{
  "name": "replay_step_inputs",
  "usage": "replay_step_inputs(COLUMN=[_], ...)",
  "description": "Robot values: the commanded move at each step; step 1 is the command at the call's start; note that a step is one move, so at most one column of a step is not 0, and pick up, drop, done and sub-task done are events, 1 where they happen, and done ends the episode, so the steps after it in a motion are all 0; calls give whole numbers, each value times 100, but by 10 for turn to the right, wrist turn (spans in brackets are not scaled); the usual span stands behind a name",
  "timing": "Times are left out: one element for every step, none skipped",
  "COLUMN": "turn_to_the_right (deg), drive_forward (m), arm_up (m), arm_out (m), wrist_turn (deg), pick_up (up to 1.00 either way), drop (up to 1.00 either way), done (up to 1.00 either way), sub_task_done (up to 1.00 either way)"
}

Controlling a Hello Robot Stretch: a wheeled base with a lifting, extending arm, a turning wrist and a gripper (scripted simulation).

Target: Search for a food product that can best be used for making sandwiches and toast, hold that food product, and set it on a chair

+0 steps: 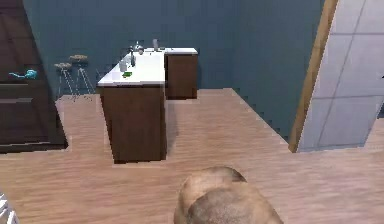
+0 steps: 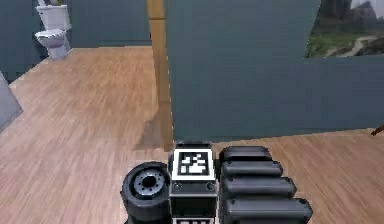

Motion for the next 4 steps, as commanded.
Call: replay_step_inputs(turn_to_the_right=[0, -450, -60, 0], drive_forward=[40, 0, 0, 100], arm_up=[0, 0, 0, 0], arm_out=[0, 0, 0, 0], wrist_turn=[0, 0, 0, 0], pick_up=[0, 0, 0, 0], drop=[0, 0, 0, 0], done=[0, 0, 0, 0], sub_task_done=[0, 0, 0, 0])
